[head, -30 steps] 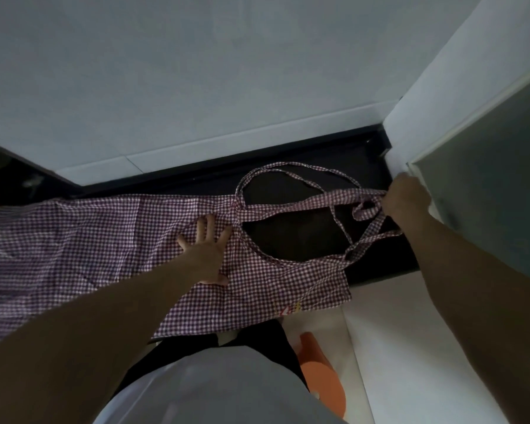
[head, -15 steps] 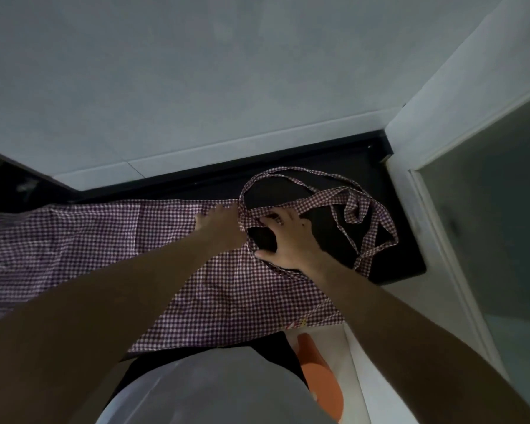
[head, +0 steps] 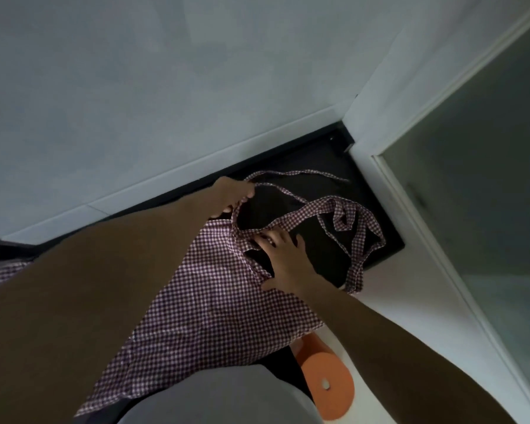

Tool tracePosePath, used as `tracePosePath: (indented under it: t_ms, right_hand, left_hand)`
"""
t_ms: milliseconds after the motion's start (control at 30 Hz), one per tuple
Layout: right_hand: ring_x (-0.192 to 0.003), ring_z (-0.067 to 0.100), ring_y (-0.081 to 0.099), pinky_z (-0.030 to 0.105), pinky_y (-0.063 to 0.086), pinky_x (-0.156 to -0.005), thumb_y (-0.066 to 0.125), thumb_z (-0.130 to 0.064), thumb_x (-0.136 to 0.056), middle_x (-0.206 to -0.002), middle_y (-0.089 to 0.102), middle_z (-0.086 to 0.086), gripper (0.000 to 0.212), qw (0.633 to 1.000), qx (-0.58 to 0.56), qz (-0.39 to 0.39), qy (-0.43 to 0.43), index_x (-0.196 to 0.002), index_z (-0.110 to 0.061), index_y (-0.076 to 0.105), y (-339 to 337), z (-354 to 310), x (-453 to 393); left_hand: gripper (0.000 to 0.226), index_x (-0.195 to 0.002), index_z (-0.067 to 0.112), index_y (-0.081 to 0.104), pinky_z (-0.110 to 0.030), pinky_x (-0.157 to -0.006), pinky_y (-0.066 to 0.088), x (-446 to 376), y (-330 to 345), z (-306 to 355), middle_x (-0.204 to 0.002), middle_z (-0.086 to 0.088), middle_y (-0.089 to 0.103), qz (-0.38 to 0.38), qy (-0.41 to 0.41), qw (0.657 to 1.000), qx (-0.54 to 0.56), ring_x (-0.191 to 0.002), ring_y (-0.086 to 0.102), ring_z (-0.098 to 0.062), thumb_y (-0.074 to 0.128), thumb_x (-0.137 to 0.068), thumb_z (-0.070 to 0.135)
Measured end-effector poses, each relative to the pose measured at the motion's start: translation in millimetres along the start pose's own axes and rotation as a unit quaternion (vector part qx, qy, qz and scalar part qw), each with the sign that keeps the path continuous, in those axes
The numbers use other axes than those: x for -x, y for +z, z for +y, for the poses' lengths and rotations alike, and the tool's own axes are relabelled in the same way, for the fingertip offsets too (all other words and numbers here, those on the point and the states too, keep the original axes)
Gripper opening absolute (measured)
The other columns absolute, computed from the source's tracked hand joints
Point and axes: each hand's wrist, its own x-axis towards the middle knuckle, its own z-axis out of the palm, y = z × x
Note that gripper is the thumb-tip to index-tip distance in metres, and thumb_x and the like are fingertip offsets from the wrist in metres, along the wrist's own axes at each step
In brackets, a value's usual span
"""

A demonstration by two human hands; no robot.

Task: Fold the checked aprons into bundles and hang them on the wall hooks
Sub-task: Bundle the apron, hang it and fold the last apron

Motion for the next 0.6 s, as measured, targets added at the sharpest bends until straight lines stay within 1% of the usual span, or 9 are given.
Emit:
tracePosePath:
  t_ms: [67, 100, 200, 300, 367, 433, 500, 567, 600]
  right_hand:
    - [-0.152, 0.027, 0.004, 0.067, 0.01, -0.117, 0.084, -0.048, -0.071, -0.161, 0.012, -0.001, 0.109, 1.0, -0.011, -0.003, 0.005, -0.155, -0.028, 0.018, -1.2, -2.9, 0.6]
    - [-0.152, 0.027, 0.003, 0.067, 0.011, -0.118, 0.085, -0.047, -0.072, -0.161, 0.012, -0.001, 0.108, 1.0, -0.013, -0.003, 0.006, -0.155, -0.027, 0.018, -1.9, -4.2, 1.1]
    - [-0.151, 0.027, 0.004, 0.067, 0.01, -0.118, 0.085, -0.047, -0.071, -0.16, 0.012, 0.0, 0.109, 1.0, -0.017, 0.002, 0.005, -0.155, -0.026, 0.018, -2.3, -5.2, 2.5]
    - [-0.151, 0.028, 0.003, 0.066, 0.01, -0.118, 0.084, -0.048, -0.071, -0.161, 0.01, 0.001, 0.11, 1.0, -0.016, 0.005, 0.001, -0.155, -0.025, 0.016, -1.1, -4.7, 3.6]
    - [-0.152, 0.029, 0.0, 0.066, 0.009, -0.118, 0.084, -0.048, -0.072, -0.162, 0.008, 0.001, 0.111, 1.0, -0.016, 0.001, -0.001, -0.156, -0.025, 0.014, -0.8, -4.5, 4.6]
    - [-0.152, 0.028, -0.003, 0.066, 0.007, -0.118, 0.083, -0.049, -0.073, -0.163, 0.005, 0.002, 0.112, 1.0, -0.016, 0.003, -0.004, -0.156, -0.024, 0.012, 0.3, -3.1, 5.7]
    - [-0.152, 0.027, -0.004, 0.066, 0.007, -0.119, 0.083, -0.05, -0.073, -0.163, 0.004, 0.0, 0.112, 1.0, -0.02, 0.011, -0.008, -0.157, -0.025, 0.013, 2.5, -1.2, 6.8]
    - [-0.152, 0.026, -0.006, 0.065, 0.006, -0.12, 0.083, -0.051, -0.072, -0.164, 0.002, -0.002, 0.113, 0.999, -0.03, 0.013, -0.011, -0.157, -0.027, 0.012, 5.3, 1.6, 7.1]
    - [-0.152, 0.026, -0.006, 0.064, 0.006, -0.12, 0.083, -0.051, -0.072, -0.164, 0.001, -0.003, 0.113, 0.999, -0.031, 0.011, -0.014, -0.157, -0.028, 0.012, 6.1, 3.7, 7.8]
  left_hand:
    - [0.013, -0.076, 0.01, 0.066, -0.024, -0.062, 0.049, 4.2, -2.7, 24.9, -0.078, -0.005, 0.066, -0.011, 0.057, 0.997, 0.058, -0.072, 0.058, -0.018, 0.064, -0.088, 0.014]
    - [0.016, -0.076, 0.009, 0.066, -0.022, -0.057, 0.048, 7.3, -4.5, 37.8, -0.075, -0.004, 0.066, 0.0, 0.099, 0.992, 0.079, -0.066, 0.058, -0.016, 0.063, -0.09, 0.014]
    - [0.012, -0.084, 0.004, 0.067, -0.027, -0.063, 0.049, 23.3, -7.4, 74.3, -0.074, -0.006, 0.067, -0.001, 0.202, 0.971, 0.13, -0.06, 0.059, -0.014, 0.062, -0.093, 0.01]
    - [0.014, -0.085, 0.002, 0.064, -0.019, -0.057, 0.049, 36.7, -3.5, 103.2, -0.078, -0.009, 0.069, -0.003, 0.278, 0.954, 0.111, -0.057, 0.063, -0.011, 0.059, -0.096, 0.009]
    - [0.02, -0.09, -0.001, 0.065, -0.022, -0.062, 0.05, 41.6, -1.4, 117.1, -0.086, -0.012, 0.07, 0.03, 0.327, 0.944, 0.027, -0.064, 0.063, -0.012, 0.06, -0.097, 0.017]
    - [0.031, -0.106, 0.0, 0.065, -0.029, -0.073, 0.048, 46.5, -2.5, 122.4, -0.09, -0.009, 0.065, 0.049, 0.358, 0.919, -0.161, -0.076, 0.059, -0.016, 0.058, -0.097, 0.029]
    - [0.035, -0.112, 0.002, 0.057, -0.032, -0.074, 0.045, 54.0, -3.4, 115.5, -0.092, -0.006, 0.055, 0.048, 0.329, 0.878, -0.345, -0.082, 0.054, -0.019, 0.053, -0.098, 0.034]
    - [0.037, -0.117, 0.006, 0.053, -0.032, -0.073, 0.044, 59.5, -4.7, 97.7, -0.099, -0.007, 0.054, 0.052, 0.265, 0.855, -0.443, -0.086, 0.054, -0.022, 0.05, -0.1, 0.038]
    - [0.036, -0.112, 0.006, 0.054, -0.032, -0.071, 0.043, 61.9, -5.8, 84.9, -0.095, -0.007, 0.056, 0.052, 0.238, 0.851, -0.465, -0.082, 0.054, -0.022, 0.048, -0.1, 0.039]
